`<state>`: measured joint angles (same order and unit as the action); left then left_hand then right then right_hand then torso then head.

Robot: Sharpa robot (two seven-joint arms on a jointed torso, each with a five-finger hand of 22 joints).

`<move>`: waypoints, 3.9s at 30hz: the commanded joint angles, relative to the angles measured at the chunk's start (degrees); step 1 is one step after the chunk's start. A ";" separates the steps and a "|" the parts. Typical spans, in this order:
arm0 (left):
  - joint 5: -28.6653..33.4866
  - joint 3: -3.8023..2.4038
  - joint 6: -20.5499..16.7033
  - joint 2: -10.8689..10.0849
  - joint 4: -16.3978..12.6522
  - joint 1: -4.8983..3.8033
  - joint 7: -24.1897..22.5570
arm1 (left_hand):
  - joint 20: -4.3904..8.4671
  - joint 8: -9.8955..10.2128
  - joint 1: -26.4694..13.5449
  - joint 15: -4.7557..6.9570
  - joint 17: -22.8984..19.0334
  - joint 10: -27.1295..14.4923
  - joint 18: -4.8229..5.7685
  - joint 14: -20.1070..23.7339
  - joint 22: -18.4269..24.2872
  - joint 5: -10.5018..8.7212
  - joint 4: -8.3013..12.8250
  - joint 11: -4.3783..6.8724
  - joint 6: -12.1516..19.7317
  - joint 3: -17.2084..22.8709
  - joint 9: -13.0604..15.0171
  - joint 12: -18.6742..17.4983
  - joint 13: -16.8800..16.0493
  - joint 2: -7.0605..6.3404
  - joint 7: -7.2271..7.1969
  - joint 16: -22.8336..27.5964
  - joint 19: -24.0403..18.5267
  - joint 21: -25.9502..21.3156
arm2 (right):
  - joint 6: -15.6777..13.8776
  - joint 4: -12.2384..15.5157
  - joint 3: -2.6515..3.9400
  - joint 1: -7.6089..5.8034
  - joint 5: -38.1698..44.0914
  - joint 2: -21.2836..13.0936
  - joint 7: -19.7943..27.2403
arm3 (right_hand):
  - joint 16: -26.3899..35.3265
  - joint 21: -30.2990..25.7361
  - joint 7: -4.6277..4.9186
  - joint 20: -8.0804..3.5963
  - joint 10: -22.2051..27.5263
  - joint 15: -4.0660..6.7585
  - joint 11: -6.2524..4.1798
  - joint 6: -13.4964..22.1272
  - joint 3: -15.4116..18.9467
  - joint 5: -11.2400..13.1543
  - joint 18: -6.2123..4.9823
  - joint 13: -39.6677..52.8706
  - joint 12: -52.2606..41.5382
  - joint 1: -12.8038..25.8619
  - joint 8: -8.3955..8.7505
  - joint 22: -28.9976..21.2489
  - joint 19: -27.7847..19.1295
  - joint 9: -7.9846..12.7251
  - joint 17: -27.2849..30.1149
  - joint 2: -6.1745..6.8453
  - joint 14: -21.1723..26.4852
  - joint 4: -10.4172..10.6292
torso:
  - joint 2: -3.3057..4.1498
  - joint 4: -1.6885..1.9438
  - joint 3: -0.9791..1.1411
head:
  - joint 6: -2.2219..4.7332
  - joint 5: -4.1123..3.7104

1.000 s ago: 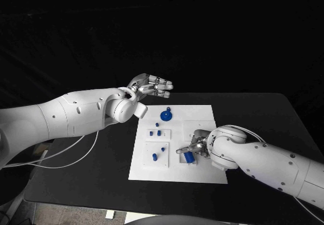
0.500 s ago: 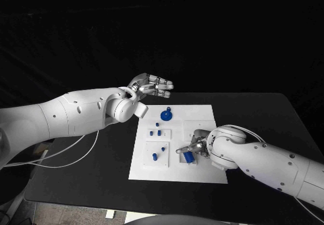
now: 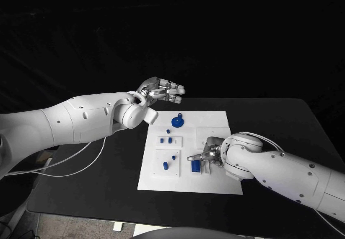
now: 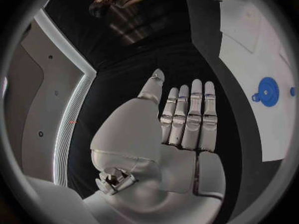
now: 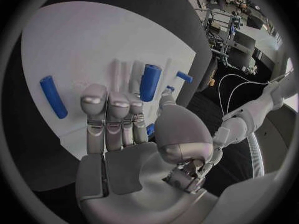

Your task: Assemble the parts on the task board

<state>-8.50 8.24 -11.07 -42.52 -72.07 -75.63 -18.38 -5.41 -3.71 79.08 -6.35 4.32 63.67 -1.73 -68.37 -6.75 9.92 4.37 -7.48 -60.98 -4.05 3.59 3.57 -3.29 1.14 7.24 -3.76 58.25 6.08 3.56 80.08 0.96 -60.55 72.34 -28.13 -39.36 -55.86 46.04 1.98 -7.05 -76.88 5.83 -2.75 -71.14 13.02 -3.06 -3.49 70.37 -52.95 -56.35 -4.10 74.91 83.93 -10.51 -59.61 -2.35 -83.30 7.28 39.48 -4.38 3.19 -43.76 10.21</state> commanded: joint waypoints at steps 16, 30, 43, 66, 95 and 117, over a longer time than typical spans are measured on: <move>-0.35 -0.03 0.08 -0.36 -0.12 -0.13 -0.24 | -0.25 0.01 0.13 -0.14 -0.02 -0.38 -0.39 0.45 0.09 0.24 -0.11 -0.04 0.09 0.23 0.00 -0.12 -0.06 -0.01 0.34 0.11 -0.21 0.32 | -6.14 5.51 -0.10 0.74 1.14 -4.44 0.07 | 0.39 0.23 0.14 -0.37 -0.30 0.20 0.20 0.68 0.27 0.28 0.49 0.25 -0.04 -0.94 0.41 5.85 2.93 0.61 -0.17 0.18 -0.13 -1.20 | -0.11 -0.05 0.00 | 0.30 -0.24; -0.37 0.02 0.08 -0.71 0.12 -0.12 -0.25 | -0.25 0.01 0.13 -0.14 -0.02 -0.38 -0.39 0.45 0.09 0.24 -0.11 -0.04 0.09 0.23 0.00 -0.12 -0.06 -0.01 0.34 0.11 -0.21 0.32 | -11.05 9.87 2.58 0.61 -0.52 -9.36 2.70 | -0.11 0.96 0.34 0.03 -0.01 -0.05 0.43 1.28 -2.26 -0.01 0.06 0.51 -1.17 -2.76 0.44 5.99 2.98 -0.26 -0.04 1.85 -0.16 -1.19 | -0.08 0.00 0.16 | 0.86 -0.66; -0.46 0.07 -0.15 -1.14 -0.40 -0.10 -0.82 | -0.25 0.02 0.38 -0.13 0.02 -0.35 -0.42 0.43 0.49 0.31 -0.25 -0.04 0.12 0.39 0.00 -0.11 -0.06 -0.03 0.34 0.10 -0.27 0.54 | -1.89 10.77 7.21 0.61 -0.93 -16.87 2.01 | -0.54 1.73 0.68 0.19 0.41 -0.20 0.55 2.43 -20.05 -10.05 0.13 0.56 -1.90 -9.53 0.44 6.10 2.80 0.96 0.38 6.34 0.01 -8.78 | 0.05 -0.07 -0.05 | 1.65 -2.50; -0.51 0.08 0.29 -1.53 -0.76 -0.08 -1.03 | -0.22 0.02 0.09 -0.10 0.02 -0.16 -0.34 0.36 0.70 0.08 -0.24 0.01 0.19 0.35 0.00 -0.10 -0.06 0.16 0.35 0.10 -0.32 0.67 | 9.01 8.65 6.25 2.38 8.29 -17.21 -2.66 | -0.73 1.50 0.52 0.34 0.59 -0.34 0.58 2.27 -29.18 -2.39 0.36 0.08 -1.82 -6.93 0.49 6.02 2.67 -2.98 0.18 10.15 0.01 -5.98 | 0.04 0.18 -0.07 | 1.05 -3.02; -1.10 0.12 0.83 -1.36 -0.81 -0.09 -0.18 | -0.22 0.02 0.02 -0.10 0.03 -0.19 -0.35 0.33 0.83 0.07 -0.29 0.00 0.19 0.26 0.00 -0.10 -0.06 0.23 0.35 0.10 -0.31 0.77 | 6.82 6.80 4.37 4.04 13.78 -13.36 -2.89 | -0.72 1.36 -0.58 -0.19 0.25 0.14 -0.17 0.68 -30.56 -1.54 0.70 -0.99 -1.04 -7.15 0.43 6.00 2.77 -10.59 0.18 10.59 -0.02 -6.29 | 0.10 0.33 -0.02 | -0.14 -2.83; -3.21 0.13 -0.03 -1.73 -0.96 -0.11 0.89 | -0.31 0.01 -1.66 -0.19 0.11 -0.19 -0.39 0.29 1.23 -0.29 -2.23 -0.11 0.94 -0.05 0.00 -0.07 -0.08 -2.03 0.68 0.09 -0.31 0.99 | 7.03 4.07 2.93 5.23 15.89 -11.34 -3.13 | -0.84 1.45 1.27 0.29 2.32 -0.34 0.78 5.67 -34.17 -17.47 0.03 -0.90 0.17 -8.62 0.51 6.06 2.61 -8.94 -0.50 9.31 0.08 -14.89 | -0.01 0.17 -0.09 | -0.72 -2.49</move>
<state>-11.13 8.40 -11.10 -44.29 -72.85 -75.67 -17.50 -5.62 -3.71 77.56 -6.35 4.37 63.67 -1.73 -68.37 -5.58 9.93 2.44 -7.48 -60.37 -4.00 3.59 3.57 -3.29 -0.38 7.86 -3.76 58.04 6.74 8.56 85.36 4.96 -56.65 86.91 -39.31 -38.86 -56.57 47.50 2.30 -7.04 -74.93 5.73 -1.83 -67.34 -20.78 -19.38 -3.50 69.39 -52.89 -64.06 -3.83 74.91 83.92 -52.29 -60.07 8.36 -83.22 -7.03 39.47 -4.21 3.09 -44.43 7.73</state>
